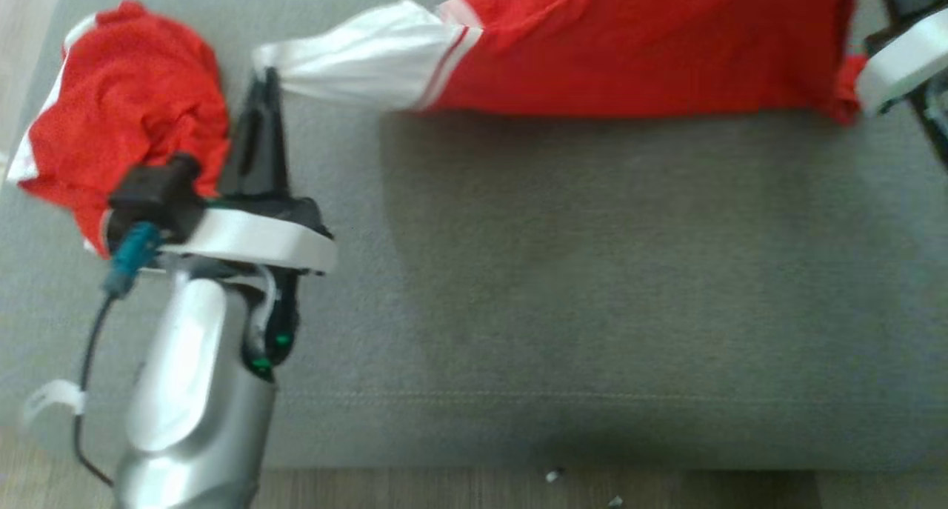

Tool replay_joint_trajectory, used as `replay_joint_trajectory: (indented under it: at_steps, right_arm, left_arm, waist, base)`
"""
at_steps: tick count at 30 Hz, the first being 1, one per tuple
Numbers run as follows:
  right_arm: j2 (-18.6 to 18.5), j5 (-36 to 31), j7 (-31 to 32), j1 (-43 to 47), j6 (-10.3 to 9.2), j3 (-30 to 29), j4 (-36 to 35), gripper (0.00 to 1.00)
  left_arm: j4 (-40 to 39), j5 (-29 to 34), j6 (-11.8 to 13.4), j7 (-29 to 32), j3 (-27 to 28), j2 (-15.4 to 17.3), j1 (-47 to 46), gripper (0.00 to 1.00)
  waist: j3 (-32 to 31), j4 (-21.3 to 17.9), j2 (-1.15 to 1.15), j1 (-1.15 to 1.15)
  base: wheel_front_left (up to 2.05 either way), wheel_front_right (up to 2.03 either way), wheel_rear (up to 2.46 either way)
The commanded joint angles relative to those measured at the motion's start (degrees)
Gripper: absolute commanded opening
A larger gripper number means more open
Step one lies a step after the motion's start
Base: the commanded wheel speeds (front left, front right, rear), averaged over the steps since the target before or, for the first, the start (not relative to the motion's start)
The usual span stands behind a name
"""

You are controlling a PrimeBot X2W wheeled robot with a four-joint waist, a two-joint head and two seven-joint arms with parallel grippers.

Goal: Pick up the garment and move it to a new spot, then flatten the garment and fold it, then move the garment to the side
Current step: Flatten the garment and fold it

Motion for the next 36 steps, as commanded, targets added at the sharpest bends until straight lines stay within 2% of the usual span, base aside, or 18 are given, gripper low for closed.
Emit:
replay_joint_trajectory:
  at_steps: [1, 5, 13, 18, 23, 24, 29, 33, 36]
  right_arm:
    - [-1.5, -0.9, -0.6, 1.0, 0.35, -0.8, -3.6, 0.00]
    - [-3.8, -2.5, -0.6, 1.6, 0.35, -4.0, -9.6, 0.00]
    - [-5.6, -5.3, 0.0, 3.9, 0.35, -10.7, -21.0, 0.00]
    - [-8.1, -5.3, 3.5, 6.4, 0.35, -12.7, -29.5, 0.00]
    - [-11.6, -3.4, 9.9, 9.9, 0.35, -14.8, -40.4, 0.00]
    - [-11.6, -3.4, 9.9, 9.9, 0.35, -14.8, -40.4, 0.00]
    - [-13.9, 0.0, 16.8, 13.6, 0.35, -16.5, -49.2, 0.00]
    - [-14.3, 3.7, 19.5, 12.7, 0.35, -14.8, -50.8, 0.00]
    - [-14.7, 6.2, 20.2, 8.1, 0.35, -11.3, -48.9, 0.00]
  left_arm:
    - [-3.3, 0.8, -0.3, -0.7, 3.3, 1.9, -1.4, 0.00]
    - [-7.2, 1.5, -0.7, -0.7, 6.7, 2.6, -1.5, 0.00]
    - [-16.8, 2.6, -0.7, -0.7, 11.8, 4.2, -0.9, 0.00]
    - [-22.7, 2.6, -0.7, -0.2, 13.4, 5.9, -1.0, 0.00]
    - [-29.1, 2.3, -0.3, 3.4, 14.6, 7.8, -0.8, 0.00]
    - [-29.1, 2.3, -0.3, 3.4, 14.6, 7.8, -0.8, 0.00]
    - [-32.1, 2.2, -0.6, 9.7, 14.9, 10.3, -1.3, 0.00]
    - [-30.6, 1.9, -2.3, 14.1, 12.8, 11.9, -6.8, 0.00]
    - [-26.6, 1.6, -3.6, 16.0, 11.4, 12.5, -15.2, 0.00]
  waist:
    - [-4.1, -3.6, 0.00, 0.00]
    - [-7.4, -5.7, 0.00, 0.00]
    - [-12.9, -8.9, 0.00, 0.00]
    - [-14.1, -9.8, 0.00, 0.00]
    - [-14.4, -10.6, 0.00, 0.00]
    - [-14.4, -10.6, 0.00, 0.00]
    - [-12.6, -11.4, 0.00, 0.00]
    - [-7.4, -11.6, 0.00, 0.00]
    - [-1.7, -11.6, 0.00, 0.00]
  base:
    - [0.00, 0.00, 0.00]
    - [0.00, 0.00, 0.00]
    - [0.00, 0.00, 0.00]
    - [0.00, 0.00, 0.00]
    - [0.00, 0.00, 0.00]
    - [0.00, 0.00, 0.00]
    - [0.00, 0.00, 0.00]
    - [0.00, 0.00, 0.00]
    - [0.00, 0.00, 0.00]
